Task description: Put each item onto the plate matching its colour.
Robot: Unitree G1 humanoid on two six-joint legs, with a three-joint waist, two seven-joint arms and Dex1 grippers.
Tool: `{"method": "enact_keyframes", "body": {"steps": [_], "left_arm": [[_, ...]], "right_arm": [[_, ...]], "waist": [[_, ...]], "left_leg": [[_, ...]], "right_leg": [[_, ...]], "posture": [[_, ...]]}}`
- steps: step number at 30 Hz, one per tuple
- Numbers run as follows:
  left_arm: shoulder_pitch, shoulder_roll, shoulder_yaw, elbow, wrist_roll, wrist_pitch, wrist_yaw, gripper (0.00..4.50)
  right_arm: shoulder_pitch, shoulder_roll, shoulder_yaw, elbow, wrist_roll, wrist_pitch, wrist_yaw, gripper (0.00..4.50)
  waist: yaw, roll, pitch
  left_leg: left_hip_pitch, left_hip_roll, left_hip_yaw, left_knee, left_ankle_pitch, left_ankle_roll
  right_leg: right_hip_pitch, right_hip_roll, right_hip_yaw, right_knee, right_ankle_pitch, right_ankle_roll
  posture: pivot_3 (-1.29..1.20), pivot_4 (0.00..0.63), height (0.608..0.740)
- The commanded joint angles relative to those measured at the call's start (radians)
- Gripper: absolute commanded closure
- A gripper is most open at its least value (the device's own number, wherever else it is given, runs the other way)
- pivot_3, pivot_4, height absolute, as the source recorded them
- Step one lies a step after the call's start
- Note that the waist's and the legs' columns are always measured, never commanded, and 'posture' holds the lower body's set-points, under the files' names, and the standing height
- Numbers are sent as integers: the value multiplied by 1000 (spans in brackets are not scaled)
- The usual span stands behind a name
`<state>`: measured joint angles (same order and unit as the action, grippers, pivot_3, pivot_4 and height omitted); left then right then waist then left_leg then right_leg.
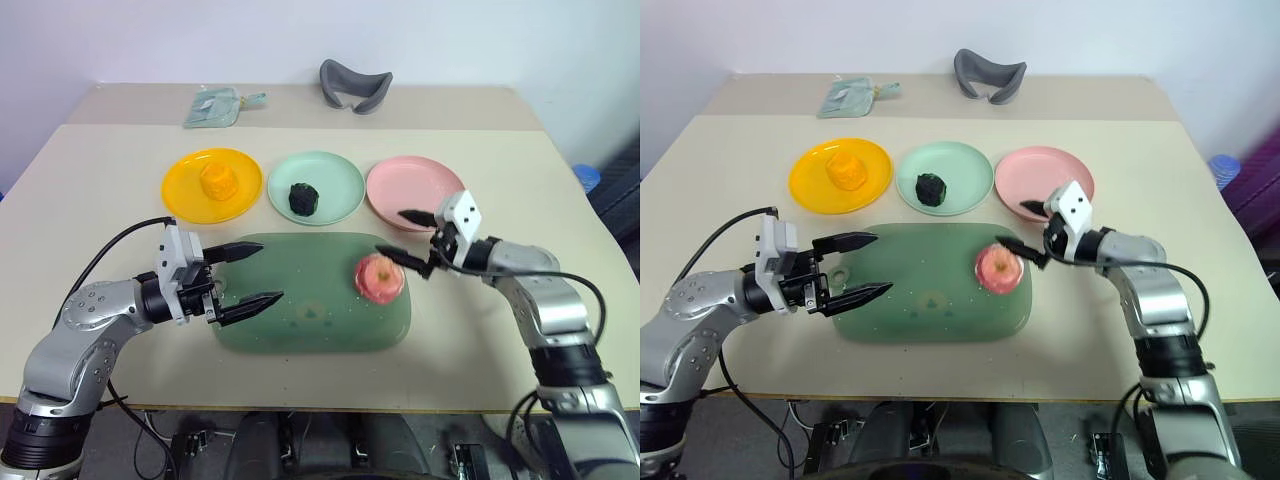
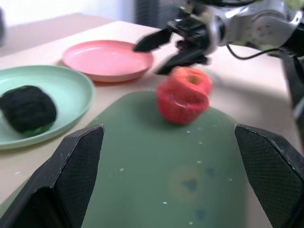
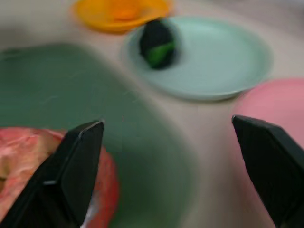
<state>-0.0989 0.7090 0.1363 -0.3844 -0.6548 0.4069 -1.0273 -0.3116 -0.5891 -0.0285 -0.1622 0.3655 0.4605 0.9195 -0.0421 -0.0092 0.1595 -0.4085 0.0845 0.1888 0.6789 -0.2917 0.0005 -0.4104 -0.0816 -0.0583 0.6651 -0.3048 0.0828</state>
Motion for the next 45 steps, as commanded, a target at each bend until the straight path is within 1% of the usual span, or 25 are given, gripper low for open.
{"method": "enact_keyframes", "body": {"steps": [1,6,13,15,19,22,25,27,31,33,39,45], "left_arm": [[-33,16,-14,16,1,-7,-39,0],[-71,9,-29,46,12,-6,-55,0],[-83,6,-38,58,20,-11,-60,0],[-82,5,-39,57,21,-12,-58,0],[-80,0,-42,56,23,-12,-57,0],[-81,-2,-44,59,25,-12,-59,0],[-82,-3,-45,63,28,-14,-62,0],[-89,-4,-48,70,32,-16,-66,0],[-98,-5,-56,70,37,-14,-69,0],[-102,-4,-58,71,36,-12,-70,0],[-98,5,-55,67,34,-11,-71,0],[-84,11,-45,63,34,-15,-73,0]], "right_arm": [[45,-16,-8,-155,79,96,-8,126],[69,2,3,-209,87,120,-56,126],[-1,53,-33,-129,52,9,-142,126],[-5,56,-43,-135,77,-4,-128,126],[46,14,-64,-235,219,64,-26,126],[119,-53,-71,-320,295,113,39,126],[194,-112,-76,-377,324,125,74,126],[237,-140,-79,-399,312,110,83,126],[278,-155,-28,-395,204,15,82,126],[280,-145,-1,-378,161,-22,75,126],[277,-118,62,-335,94,-96,66,126],[242,-89,98,-280,70,-114,59,126]], "waist": [[1,0,0],[7,0,0],[22,0,0],[27,0,0],[34,0,0],[32,0,0],[32,-1,0],[31,-1,0],[30,-1,0],[30,-1,0],[32,-1,0],[31,-1,0]], "left_leg": [[0,0,0,0,0,0],[0,-1,0,0,0,0],[0,-1,0,1,0,0],[0,-1,0,1,0,0],[0,-1,0,2,0,1],[0,-1,-1,2,-1,1],[0,-1,-2,2,-1,1],[0,-1,-2,2,-1,1],[0,-1,-2,2,-1,1],[0,-1,-2,2,-1,1],[0,-1,-2,3,-1,1],[0,-1,-2,3,-1,1]], "right_leg": [[0,0,0,0,0,0],[0,0,0,0,0,0],[0,0,0,0,0,0],[0,0,0,0,0,0],[1,0,0,0,0,0],[1,0,0,0,0,0],[1,0,0,-1,0,0],[1,0,0,-1,0,0],[1,0,0,0,0,0],[1,0,0,0,0,0],[2,0,-1,0,0,0],[2,0,-1,0,0,0]], "posture": [[0,150,740],[0,150,740],[0,150,740],[0,150,740],[0,150,740],[0,150,740],[0,150,740],[0,150,740],[0,150,740],[0,150,740],[0,150,740],[0,150,740]]}}
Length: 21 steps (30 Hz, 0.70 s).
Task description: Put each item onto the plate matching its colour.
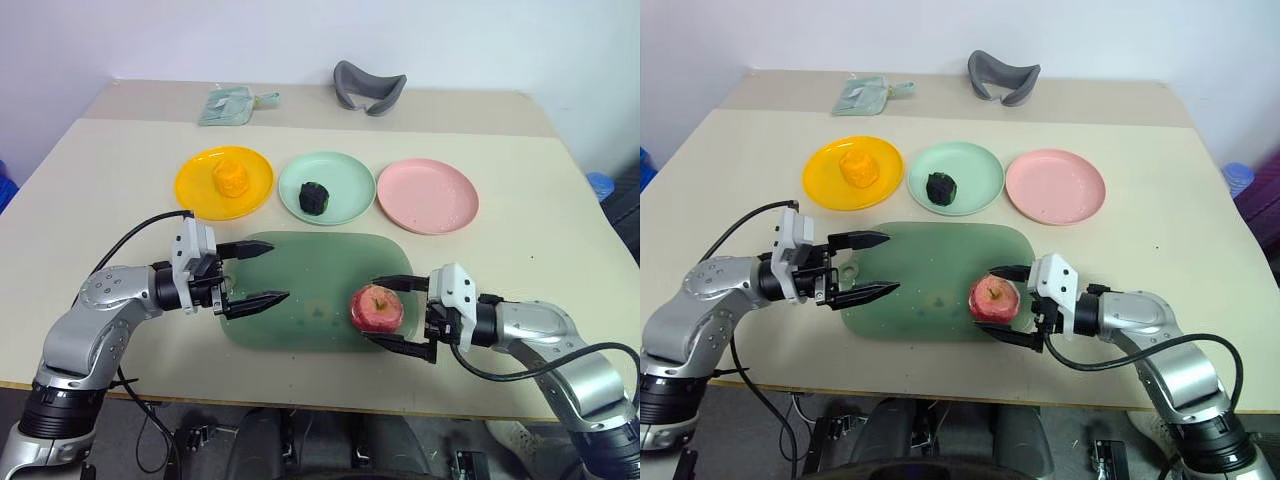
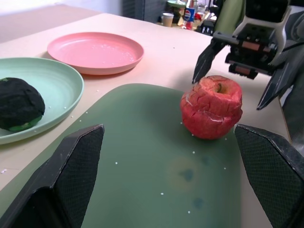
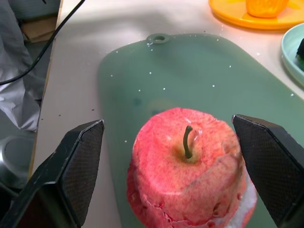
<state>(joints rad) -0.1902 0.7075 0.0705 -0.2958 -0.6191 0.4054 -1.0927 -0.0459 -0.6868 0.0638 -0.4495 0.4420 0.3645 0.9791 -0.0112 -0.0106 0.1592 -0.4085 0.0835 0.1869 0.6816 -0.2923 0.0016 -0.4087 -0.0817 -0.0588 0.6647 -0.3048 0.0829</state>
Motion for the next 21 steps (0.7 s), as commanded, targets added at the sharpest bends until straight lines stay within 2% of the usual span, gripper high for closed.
{"method": "enact_keyframes", "body": {"steps": [1,4,6,8,16,21], "left_arm": [[13,14,24,-27,-3,-14,-8,0],[27,17,31,-32,-5,-17,-9,0],[39,20,37,-38,-7,-16,-10,0],[52,26,44,-46,-11,-16,-13,0],[57,9,53,-52,6,-32,28,0],[11,-50,35,-51,46,-26,142,0]], "right_arm": [[-36,14,10,23,-8,-16,-2,126],[-65,22,20,59,-20,-19,-2,981],[-78,28,20,73,-23,-23,-5,2007],[-85,29,21,82,-32,-32,-5,2463],[-181,84,-19,167,-18,-44,-46,2480],[-389,166,-64,464,-112,-150,-172,2480]], "waist": [[0,0,0],[0,0,0],[0,0,0],[0,0,0],[-1,0,0],[-2,0,0]], "left_leg": [[0,0,0,0,0,0],[0,0,0,0,0,0],[0,0,0,0,0,0],[0,0,0,0,0,0],[0,0,0,0,0,0],[0,0,1,1,0,0]], "right_leg": [[0,0,0,0,0,0],[0,0,0,0,0,0],[0,0,0,0,0,0],[0,0,0,0,0,0],[0,0,0,0,0,0],[0,0,0,1,0,0]], "posture": [[0,150,740],[0,150,740],[0,150,740],[0,150,740],[0,150,740],[0,150,740]]}}
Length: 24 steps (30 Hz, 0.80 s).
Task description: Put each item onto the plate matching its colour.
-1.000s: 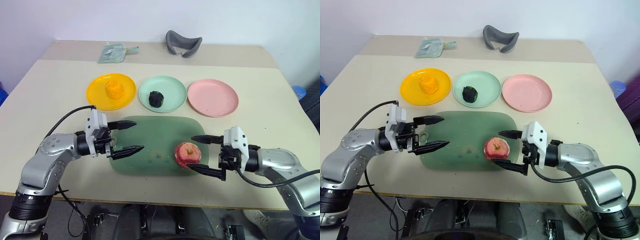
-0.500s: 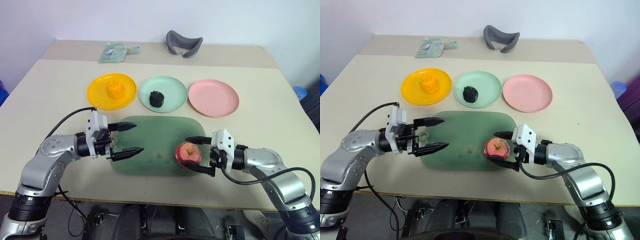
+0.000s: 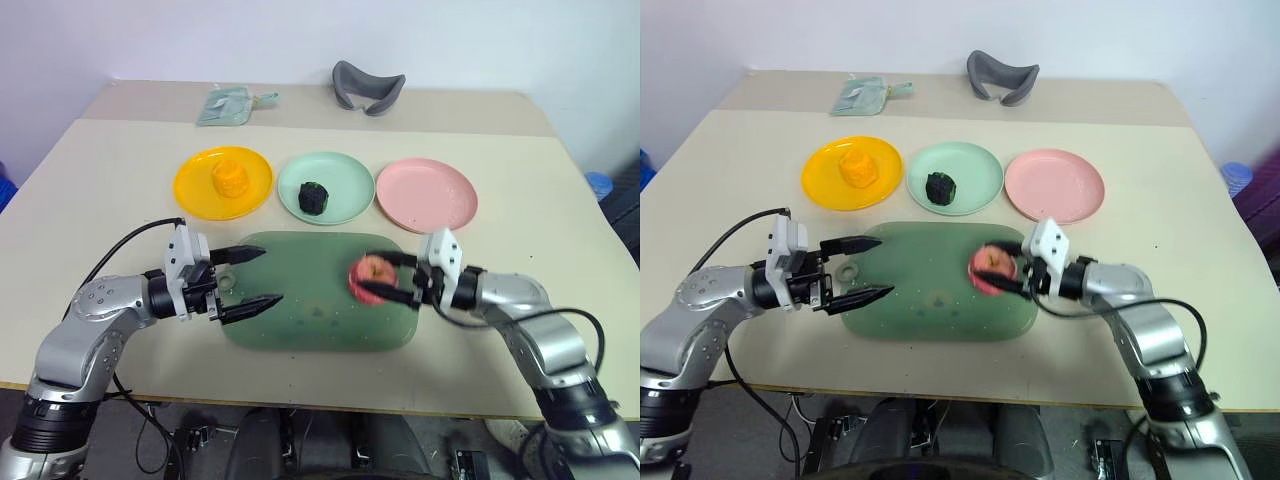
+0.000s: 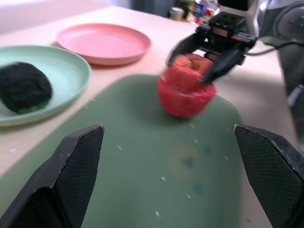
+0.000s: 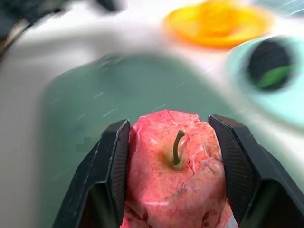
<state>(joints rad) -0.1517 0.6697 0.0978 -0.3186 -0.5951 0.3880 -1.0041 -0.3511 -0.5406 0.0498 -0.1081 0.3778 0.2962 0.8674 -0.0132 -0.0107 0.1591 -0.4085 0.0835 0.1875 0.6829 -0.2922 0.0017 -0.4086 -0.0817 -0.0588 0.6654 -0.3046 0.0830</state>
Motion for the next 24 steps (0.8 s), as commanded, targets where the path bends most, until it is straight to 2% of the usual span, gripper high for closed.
{"method": "enact_keyframes", "body": {"steps": [1,8,13,17,23,24], "left_arm": [[-40,-22,0,-25,37,1,85,0],[-118,-112,-40,-3,114,30,258,0],[-120,-158,-43,-8,144,24,320,0],[-50,-137,-14,-41,113,9,269,0],[2,-121,8,-59,111,-8,262,0],[6,-122,8,-63,111,-9,263,0]], "right_arm": [[-129,28,-52,200,-71,-116,-74,2480],[-470,92,-76,769,-205,-370,-233,2480],[-637,115,-77,1101,-265,-499,-303,2480],[-702,116,-82,1252,-300,-542,-347,2480],[-736,110,-98,1326,-315,-545,-337,2480],[-738,108,-99,1329,-321,-549,-340,1503]], "waist": [[2,0,0],[-6,0,0],[-8,1,0],[-11,1,1],[-9,2,1],[-9,2,1]], "left_leg": [[0,0,0,0,0,0],[0,0,2,-1,0,0],[0,0,3,-1,0,0],[0,1,4,-1,0,0],[0,1,3,-1,1,-1],[0,1,3,-1,1,-1]], "right_leg": [[0,0,0,0,0,0],[-1,0,0,0,0,0],[-1,0,0,0,0,0],[-1,0,0,0,0,0],[-1,0,0,1,0,0],[-1,0,0,1,0,0]], "posture": [[0,150,740],[0,150,740],[0,150,740],[0,150,740],[0,150,740],[0,150,740]]}}
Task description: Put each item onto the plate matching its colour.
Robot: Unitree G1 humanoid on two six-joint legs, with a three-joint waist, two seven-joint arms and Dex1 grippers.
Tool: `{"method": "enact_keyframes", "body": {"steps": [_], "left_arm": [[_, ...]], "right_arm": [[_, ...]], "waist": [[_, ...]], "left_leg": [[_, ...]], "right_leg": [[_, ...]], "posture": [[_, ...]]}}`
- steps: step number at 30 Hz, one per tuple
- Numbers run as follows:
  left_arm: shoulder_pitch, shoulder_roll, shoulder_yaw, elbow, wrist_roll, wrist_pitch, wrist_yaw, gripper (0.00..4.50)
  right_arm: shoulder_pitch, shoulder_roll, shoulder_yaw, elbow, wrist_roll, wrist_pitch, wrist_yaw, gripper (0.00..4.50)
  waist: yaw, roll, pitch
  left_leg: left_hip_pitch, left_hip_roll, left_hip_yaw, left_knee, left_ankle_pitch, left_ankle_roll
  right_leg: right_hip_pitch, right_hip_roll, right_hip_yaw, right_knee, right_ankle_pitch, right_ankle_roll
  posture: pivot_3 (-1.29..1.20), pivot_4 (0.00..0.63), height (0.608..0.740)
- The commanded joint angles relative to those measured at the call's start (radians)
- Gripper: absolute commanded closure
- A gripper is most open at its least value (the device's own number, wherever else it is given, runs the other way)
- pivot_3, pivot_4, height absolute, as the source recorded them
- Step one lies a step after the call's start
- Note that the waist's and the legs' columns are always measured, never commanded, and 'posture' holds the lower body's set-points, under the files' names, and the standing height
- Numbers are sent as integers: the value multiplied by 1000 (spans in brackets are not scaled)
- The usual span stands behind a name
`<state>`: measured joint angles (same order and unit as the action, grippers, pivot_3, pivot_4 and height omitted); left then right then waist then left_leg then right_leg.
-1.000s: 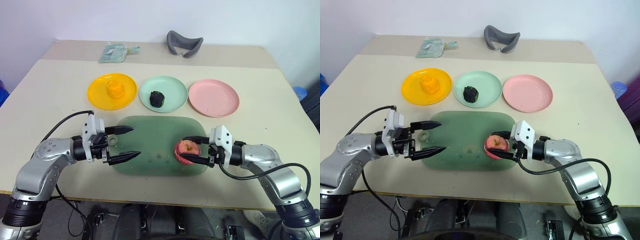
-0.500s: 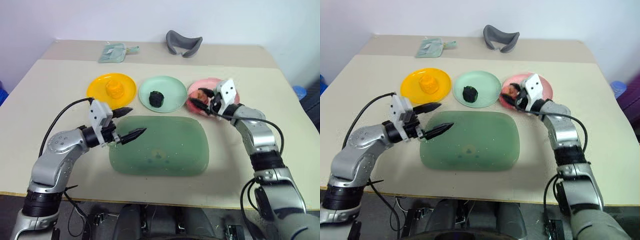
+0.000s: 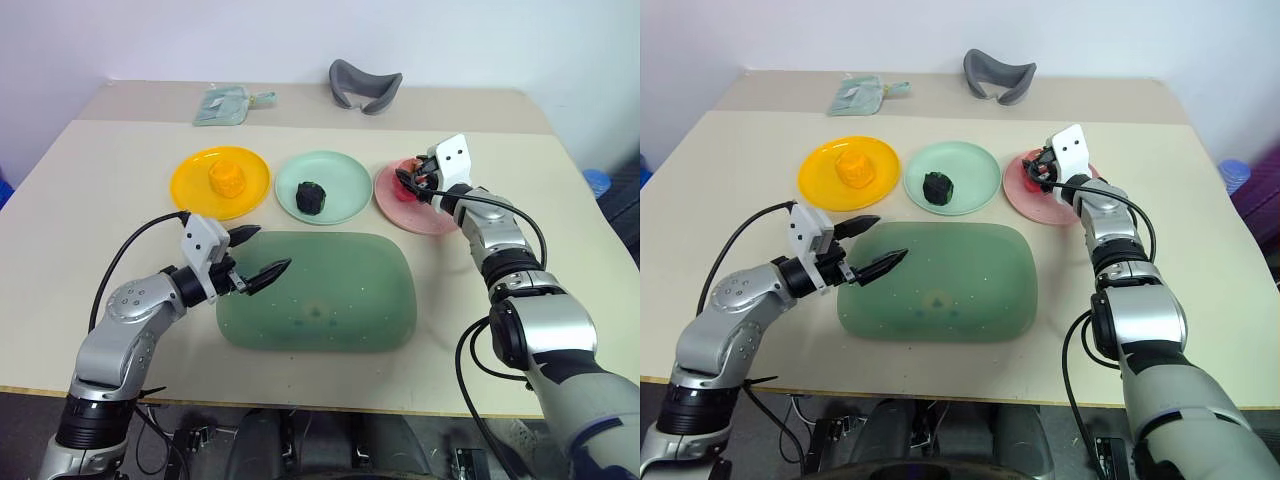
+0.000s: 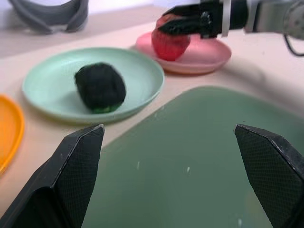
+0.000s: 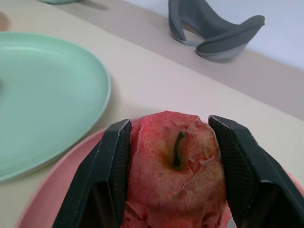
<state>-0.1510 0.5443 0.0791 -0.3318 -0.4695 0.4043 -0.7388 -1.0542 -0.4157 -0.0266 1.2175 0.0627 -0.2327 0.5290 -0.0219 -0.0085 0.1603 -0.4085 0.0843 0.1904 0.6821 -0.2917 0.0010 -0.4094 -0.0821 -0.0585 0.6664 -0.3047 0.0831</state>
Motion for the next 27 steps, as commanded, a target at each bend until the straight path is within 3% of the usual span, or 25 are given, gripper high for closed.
{"method": "enact_keyframes", "body": {"steps": [1,3,9,14,18,22,27], "left_arm": [[9,3,26,-53,-15,-25,-1,0],[20,-4,30,-58,-6,-32,11,0],[83,-19,71,-31,59,-106,78,0],[136,-25,145,56,132,-276,117,0],[175,-5,213,80,100,-286,104,0],[215,26,263,88,67,-268,77,0],[214,45,265,86,52,-219,72,0]], "right_arm": [[-36,-19,-23,5,-10,-27,-3,1195],[-37,-27,-26,-7,-17,-44,-14,180],[46,-84,-82,-220,65,-30,120,180],[393,-140,-154,-792,236,179,224,180],[692,-160,-252,-1116,291,269,156,180],[928,-139,-314,-1262,294,279,111,180],[1057,-97,-326,-1321,292,271,74,180]], "waist": [[0,0,0],[-2,0,0],[2,1,0],[12,0,0],[11,0,0],[7,0,0],[4,0,0]], "left_leg": [[0,0,0,0,0,0],[0,0,0,0,0,0],[0,0,-1,-1,0,0],[0,0,-2,-1,0,0],[0,0,-2,-1,0,0],[0,0,-2,-1,0,0],[2,0,-1,-1,0,0]], "right_leg": [[0,0,0,0,0,0],[0,0,0,0,0,0],[0,0,0,0,0,0],[1,0,0,-1,0,0],[0,-1,0,-1,0,0],[1,0,0,-1,0,0],[2,0,0,-1,0,0]], "posture": [[0,150,740],[0,150,740],[0,150,740],[0,150,740],[0,150,740],[0,150,740],[0,150,740]]}}
